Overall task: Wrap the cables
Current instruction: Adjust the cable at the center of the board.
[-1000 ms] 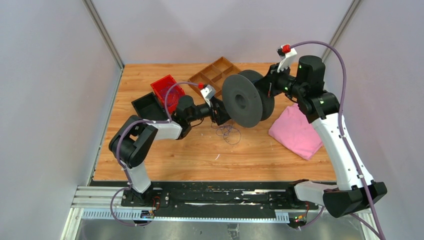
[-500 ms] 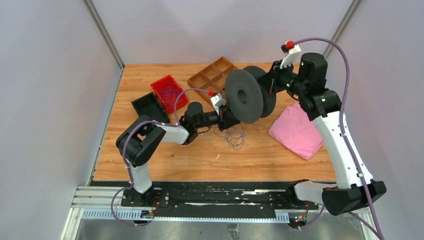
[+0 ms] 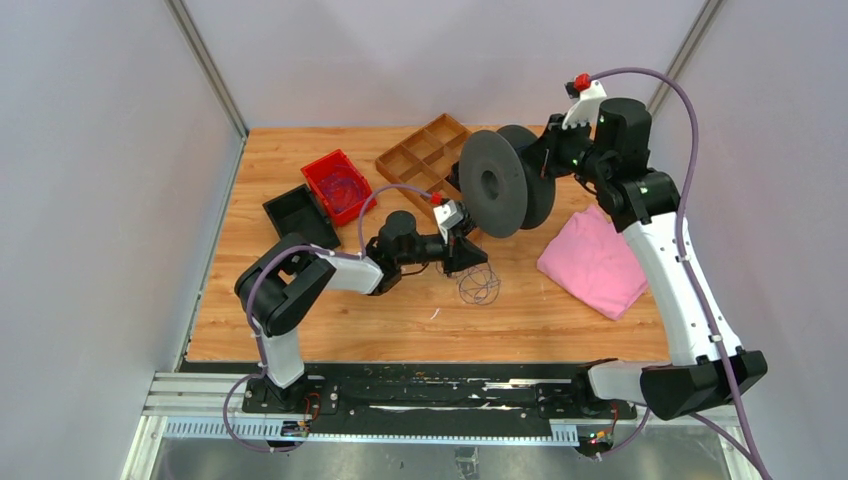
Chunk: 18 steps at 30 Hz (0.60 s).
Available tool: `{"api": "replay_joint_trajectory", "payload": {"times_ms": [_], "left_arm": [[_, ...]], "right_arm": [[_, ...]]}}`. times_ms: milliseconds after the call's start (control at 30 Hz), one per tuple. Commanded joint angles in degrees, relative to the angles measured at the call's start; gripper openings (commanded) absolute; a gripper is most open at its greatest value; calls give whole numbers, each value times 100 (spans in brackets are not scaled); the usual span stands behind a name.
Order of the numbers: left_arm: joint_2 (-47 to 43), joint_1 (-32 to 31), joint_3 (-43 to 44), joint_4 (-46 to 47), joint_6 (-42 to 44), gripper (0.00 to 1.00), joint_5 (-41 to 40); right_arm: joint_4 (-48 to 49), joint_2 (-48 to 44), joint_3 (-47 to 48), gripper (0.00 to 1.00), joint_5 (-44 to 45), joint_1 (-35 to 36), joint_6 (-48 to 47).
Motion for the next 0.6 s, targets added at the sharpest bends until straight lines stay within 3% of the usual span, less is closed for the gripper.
{"api": "replay_joint_trajectory", "payload": {"times_ms": [0,100,367,567], "left_arm": [[-98,-50,-155,-535,752,7,247],[-328,-50,-212,-1262,1406,6,381],[-1105,-50,-293,-3227,3172,22,557],[-1281,-50,-113,-4059,3850,15,579]], "right_arm": [[340,-44,406,1,182,-191,16],[318,-52,486,1,260,-251,-44],[271,-79,740,1,351,-417,-59],[213,-39,1007,1,341,-490,-20]]}}
